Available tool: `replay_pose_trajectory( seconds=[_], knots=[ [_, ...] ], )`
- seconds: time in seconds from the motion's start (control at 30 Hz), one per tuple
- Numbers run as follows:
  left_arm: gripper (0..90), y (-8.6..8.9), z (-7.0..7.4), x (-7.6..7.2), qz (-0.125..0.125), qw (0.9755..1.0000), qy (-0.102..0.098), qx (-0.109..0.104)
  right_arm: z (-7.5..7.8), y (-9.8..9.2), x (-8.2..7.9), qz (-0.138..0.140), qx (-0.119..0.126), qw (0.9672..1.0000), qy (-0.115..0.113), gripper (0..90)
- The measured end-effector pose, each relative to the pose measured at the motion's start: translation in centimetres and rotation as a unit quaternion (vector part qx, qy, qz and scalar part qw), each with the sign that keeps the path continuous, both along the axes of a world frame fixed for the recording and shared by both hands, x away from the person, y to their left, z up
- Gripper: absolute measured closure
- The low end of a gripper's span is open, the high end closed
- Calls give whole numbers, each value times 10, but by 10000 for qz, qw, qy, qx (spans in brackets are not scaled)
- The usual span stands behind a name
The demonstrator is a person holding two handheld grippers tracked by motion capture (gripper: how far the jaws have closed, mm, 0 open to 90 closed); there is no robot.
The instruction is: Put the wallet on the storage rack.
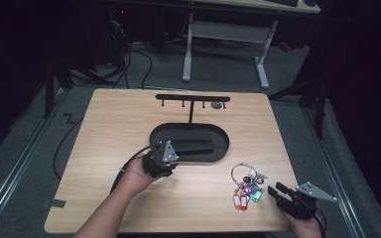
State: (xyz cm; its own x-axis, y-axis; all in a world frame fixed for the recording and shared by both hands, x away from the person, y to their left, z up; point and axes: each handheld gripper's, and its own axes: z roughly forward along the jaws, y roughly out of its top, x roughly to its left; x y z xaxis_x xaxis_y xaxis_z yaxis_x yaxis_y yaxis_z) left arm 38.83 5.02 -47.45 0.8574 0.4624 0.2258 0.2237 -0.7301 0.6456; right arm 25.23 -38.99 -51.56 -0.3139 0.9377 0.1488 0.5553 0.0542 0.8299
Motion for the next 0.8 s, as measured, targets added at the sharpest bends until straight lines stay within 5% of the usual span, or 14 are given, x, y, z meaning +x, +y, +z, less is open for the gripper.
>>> replay_pose_trajectory(
  seconds=[0.27, 0.5, 0.7, 0.8],
  knots=[
    [561, 32, -27, -25, 281, 9988, 2, -413, -3, 2, 2, 36, -99, 9999, 72, 547],
    [503, 53, -44, -49, 428, 9956, 305, -774, -5, 2, 3, 82, -204, 9997, 123, 545],
    [470, 70, -40, -59, 543, 9929, 338, -1003, -5, 1, 4, 69, -239, 9996, 145, 540],
    [440, 79, -41, -57, 746, 9889, 458, -1200, -7, 1, 5, 33, -246, 9995, 185, 537]
  ],
)
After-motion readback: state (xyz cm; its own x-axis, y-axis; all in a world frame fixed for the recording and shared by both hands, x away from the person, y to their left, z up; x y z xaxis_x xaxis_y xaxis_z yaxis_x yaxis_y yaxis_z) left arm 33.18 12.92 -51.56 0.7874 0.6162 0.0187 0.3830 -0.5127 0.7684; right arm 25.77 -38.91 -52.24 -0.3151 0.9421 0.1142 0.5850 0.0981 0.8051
